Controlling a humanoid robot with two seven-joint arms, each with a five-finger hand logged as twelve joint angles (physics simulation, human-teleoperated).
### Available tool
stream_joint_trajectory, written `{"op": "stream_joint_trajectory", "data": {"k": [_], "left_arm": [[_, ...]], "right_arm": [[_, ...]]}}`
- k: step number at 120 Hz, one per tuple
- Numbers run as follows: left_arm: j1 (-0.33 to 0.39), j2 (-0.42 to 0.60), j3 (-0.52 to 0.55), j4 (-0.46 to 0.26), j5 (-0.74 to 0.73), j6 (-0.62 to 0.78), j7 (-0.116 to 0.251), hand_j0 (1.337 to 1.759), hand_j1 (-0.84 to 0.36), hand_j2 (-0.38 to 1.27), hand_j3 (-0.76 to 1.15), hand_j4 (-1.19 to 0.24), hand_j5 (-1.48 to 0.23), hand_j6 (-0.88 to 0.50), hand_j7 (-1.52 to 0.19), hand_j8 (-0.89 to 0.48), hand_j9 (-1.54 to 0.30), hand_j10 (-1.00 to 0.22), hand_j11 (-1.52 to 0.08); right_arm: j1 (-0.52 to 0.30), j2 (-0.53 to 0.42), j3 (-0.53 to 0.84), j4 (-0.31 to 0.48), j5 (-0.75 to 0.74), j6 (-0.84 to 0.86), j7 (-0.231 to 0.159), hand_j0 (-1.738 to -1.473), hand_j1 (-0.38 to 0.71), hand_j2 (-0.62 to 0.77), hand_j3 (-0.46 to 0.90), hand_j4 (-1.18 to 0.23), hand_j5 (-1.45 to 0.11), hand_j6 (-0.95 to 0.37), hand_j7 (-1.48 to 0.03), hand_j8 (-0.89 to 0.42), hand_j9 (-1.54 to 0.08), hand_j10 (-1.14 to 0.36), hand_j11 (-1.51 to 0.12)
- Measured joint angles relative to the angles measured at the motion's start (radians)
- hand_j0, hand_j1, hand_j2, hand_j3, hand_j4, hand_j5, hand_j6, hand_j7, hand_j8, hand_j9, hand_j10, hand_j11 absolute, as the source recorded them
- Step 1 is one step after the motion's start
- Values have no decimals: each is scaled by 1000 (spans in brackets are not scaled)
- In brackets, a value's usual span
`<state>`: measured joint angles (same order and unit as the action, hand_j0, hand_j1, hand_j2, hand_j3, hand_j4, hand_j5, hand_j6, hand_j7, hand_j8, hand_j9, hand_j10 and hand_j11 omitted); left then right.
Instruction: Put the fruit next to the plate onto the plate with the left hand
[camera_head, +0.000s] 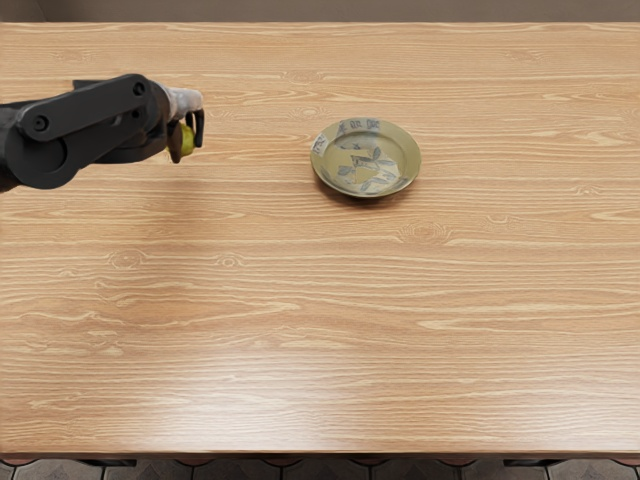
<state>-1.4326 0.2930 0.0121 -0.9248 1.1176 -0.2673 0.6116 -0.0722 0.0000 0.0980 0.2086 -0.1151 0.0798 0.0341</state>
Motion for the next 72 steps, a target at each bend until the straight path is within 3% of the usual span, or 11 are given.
{"op": "stream_joint_trajectory", "data": {"k": [72], "left_arm": [[-70,-227,-38,9,-1,32,-5,1652,-464,352,0,-686,-1186,-199,-1038,-247,-1029,-776,-1029]], "right_arm": [[0,0,0,1,0,0,0,-1658,-310,-6,0,-33,-43,-33,-43,-33,-43,-33,-43]]}}
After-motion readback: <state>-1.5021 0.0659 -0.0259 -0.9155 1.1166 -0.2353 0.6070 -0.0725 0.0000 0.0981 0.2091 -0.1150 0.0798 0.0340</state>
